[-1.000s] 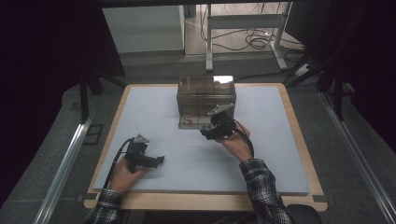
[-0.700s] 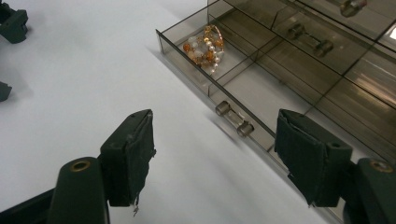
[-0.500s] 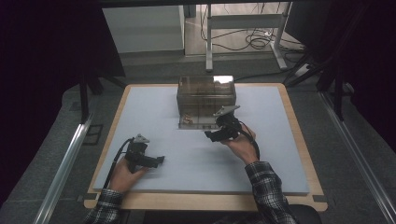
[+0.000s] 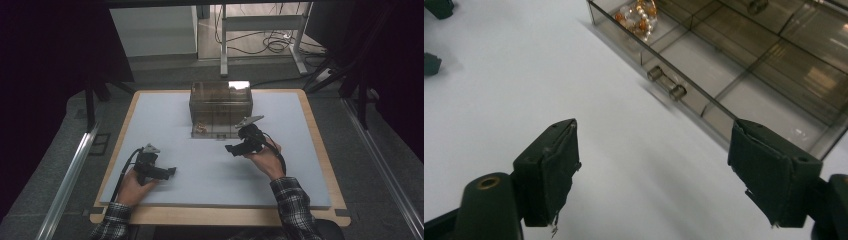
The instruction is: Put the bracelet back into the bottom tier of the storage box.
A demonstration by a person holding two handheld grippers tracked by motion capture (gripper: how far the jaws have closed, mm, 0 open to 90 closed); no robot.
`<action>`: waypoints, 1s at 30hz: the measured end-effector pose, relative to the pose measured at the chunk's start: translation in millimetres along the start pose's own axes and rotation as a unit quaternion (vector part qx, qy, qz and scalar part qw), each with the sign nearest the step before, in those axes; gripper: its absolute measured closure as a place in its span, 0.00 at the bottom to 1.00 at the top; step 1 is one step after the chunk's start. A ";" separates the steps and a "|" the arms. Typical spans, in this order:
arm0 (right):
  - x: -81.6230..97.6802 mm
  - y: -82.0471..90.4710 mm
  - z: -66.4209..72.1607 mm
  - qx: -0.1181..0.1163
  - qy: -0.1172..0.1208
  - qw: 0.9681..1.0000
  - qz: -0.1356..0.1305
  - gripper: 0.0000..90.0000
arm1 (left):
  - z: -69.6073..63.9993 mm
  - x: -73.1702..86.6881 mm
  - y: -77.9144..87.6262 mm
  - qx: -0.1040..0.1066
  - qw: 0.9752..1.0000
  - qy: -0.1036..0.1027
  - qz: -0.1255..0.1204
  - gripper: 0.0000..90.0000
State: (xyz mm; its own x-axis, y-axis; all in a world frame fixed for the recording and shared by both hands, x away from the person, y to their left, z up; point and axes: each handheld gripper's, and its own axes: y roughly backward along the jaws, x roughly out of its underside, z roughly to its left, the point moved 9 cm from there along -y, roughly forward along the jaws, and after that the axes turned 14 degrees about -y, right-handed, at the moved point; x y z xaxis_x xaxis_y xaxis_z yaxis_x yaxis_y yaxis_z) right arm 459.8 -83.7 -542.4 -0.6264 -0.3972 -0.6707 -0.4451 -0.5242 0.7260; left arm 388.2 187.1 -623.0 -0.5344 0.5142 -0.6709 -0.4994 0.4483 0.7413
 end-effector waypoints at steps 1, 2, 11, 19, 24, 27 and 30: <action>1.2 1.2 -1.0 0.001 0.000 1.000 0.001 0.21 | 0.0 0.0 0.0 0.000 1.000 0.000 0.000 0.00; 2.3 2.4 -1.8 0.002 -0.002 1.000 0.003 0.21 | 0.0 0.0 0.0 0.000 1.000 0.000 0.000 0.00; 14.0 14.5 -11.4 0.011 -0.010 1.000 0.013 0.17 | 0.0 0.0 0.0 0.000 1.000 0.000 0.000 0.00; 26.9 25.1 -19.7 0.019 -0.014 1.000 0.018 0.14 | 0.1 0.0 0.0 0.000 1.000 0.000 0.000 0.00; 34.0 31.5 -22.6 0.023 -0.013 0.999 0.020 0.13 | 0.3 0.0 0.0 -0.001 1.000 -0.002 0.000 0.00; 37.7 34.8 -24.5 0.026 -0.014 0.999 0.019 0.12 | 0.1 0.0 0.0 -0.001 1.000 0.000 0.000 0.00; 42.8 38.1 -27.1 0.029 -0.014 0.999 0.020 0.11 | 0.1 0.0 0.0 -0.001 1.000 0.000 0.000 0.00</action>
State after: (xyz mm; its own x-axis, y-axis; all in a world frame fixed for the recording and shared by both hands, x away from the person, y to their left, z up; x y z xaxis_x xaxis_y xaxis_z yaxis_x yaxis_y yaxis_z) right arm 433.4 -141.0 -547.5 -0.6620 -0.3951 -0.6369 -0.4555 -0.4628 0.7605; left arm 388.3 187.2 -623.0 -0.5351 0.5136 -0.6707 -0.5002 0.4472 0.7415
